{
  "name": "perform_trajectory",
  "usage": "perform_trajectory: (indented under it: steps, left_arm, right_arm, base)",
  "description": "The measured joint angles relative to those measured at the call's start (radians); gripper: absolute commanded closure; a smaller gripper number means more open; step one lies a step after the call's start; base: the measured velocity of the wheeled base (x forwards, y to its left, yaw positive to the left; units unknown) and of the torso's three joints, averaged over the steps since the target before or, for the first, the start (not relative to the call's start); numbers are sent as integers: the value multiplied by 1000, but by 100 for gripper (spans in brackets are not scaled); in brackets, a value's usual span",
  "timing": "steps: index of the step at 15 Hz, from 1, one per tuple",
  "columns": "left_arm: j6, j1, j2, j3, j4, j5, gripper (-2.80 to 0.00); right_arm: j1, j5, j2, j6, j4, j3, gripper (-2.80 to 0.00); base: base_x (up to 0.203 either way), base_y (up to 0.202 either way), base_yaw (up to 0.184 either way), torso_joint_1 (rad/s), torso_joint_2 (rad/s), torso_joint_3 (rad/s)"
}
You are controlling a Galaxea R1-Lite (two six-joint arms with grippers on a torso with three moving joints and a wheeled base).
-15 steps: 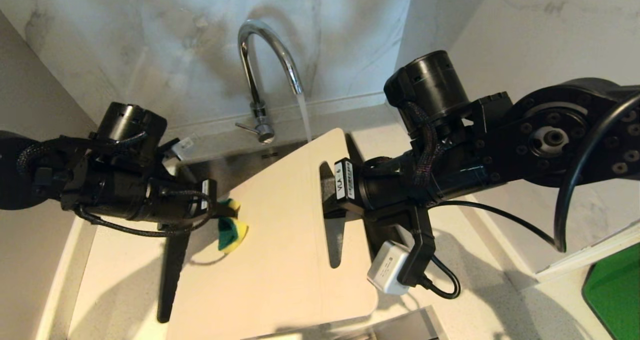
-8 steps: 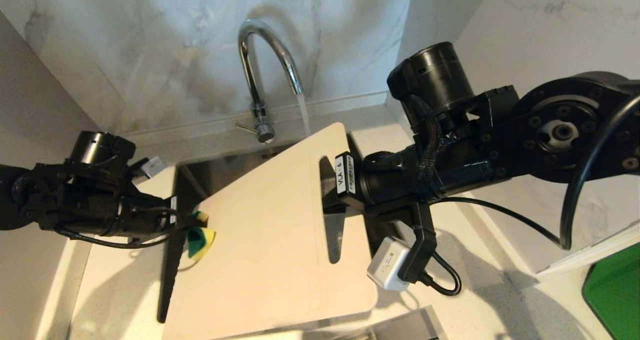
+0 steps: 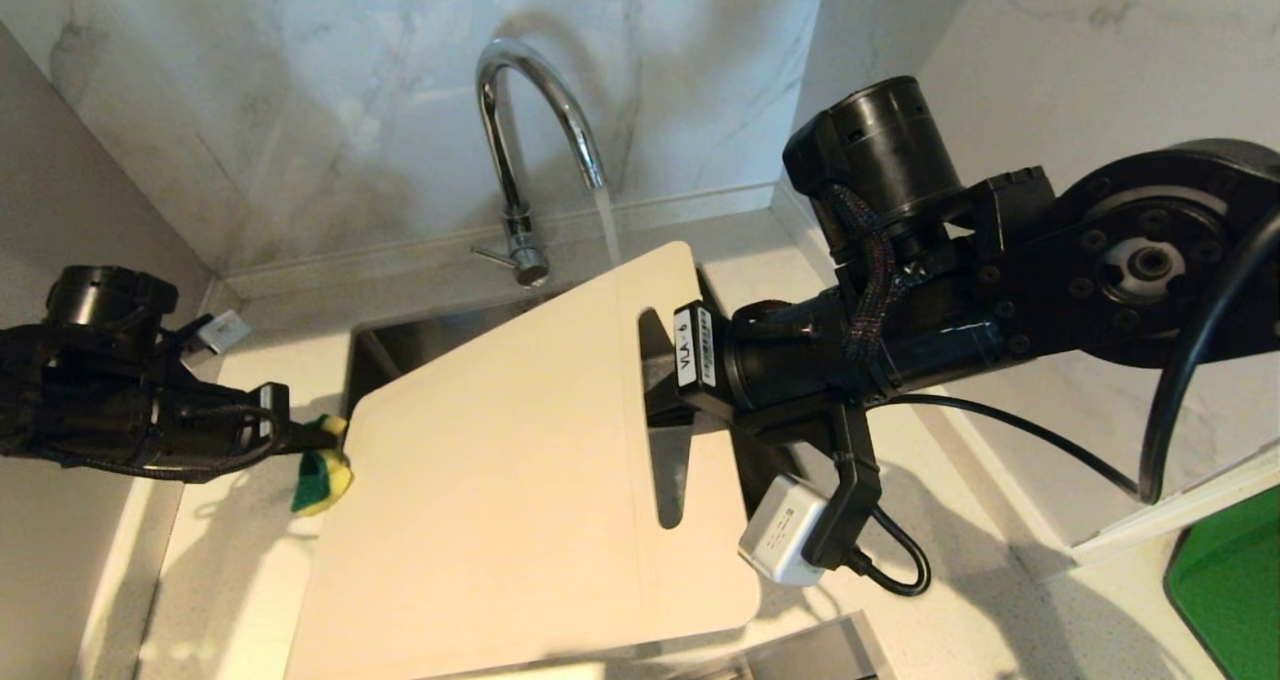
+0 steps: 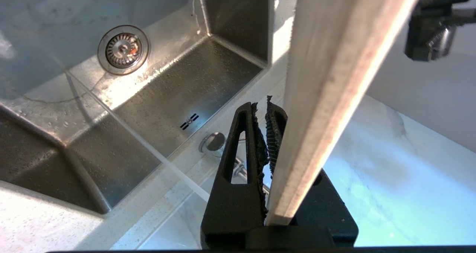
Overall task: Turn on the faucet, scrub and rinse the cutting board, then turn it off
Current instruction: Scrub the cutting board underwater
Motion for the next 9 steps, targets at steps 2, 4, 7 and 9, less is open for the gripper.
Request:
perform_trajectory:
  steps: [2, 4, 7, 9]
  left_arm:
    - [-1, 10, -11, -54, 29, -9, 0]
    - [-5, 7, -36, -136, 105, -14, 0]
    - [-45, -77, -89, -304, 271, -13, 0]
    - [-76, -190, -117, -402, 355, 7, 0]
  right_arm:
    - [0, 0, 0, 0, 0, 0, 0]
    - [0, -1, 0, -1, 1, 1, 0]
    - [0, -1, 3, -1, 1, 6, 0]
    - [-1, -1, 5, 0, 1, 6, 0]
  base:
    - [0, 0, 0, 0, 0, 0]
    - [0, 0, 0, 0, 0, 0]
    - [0, 0, 0, 0, 0, 0]
    - [0, 0, 0, 0, 0, 0]
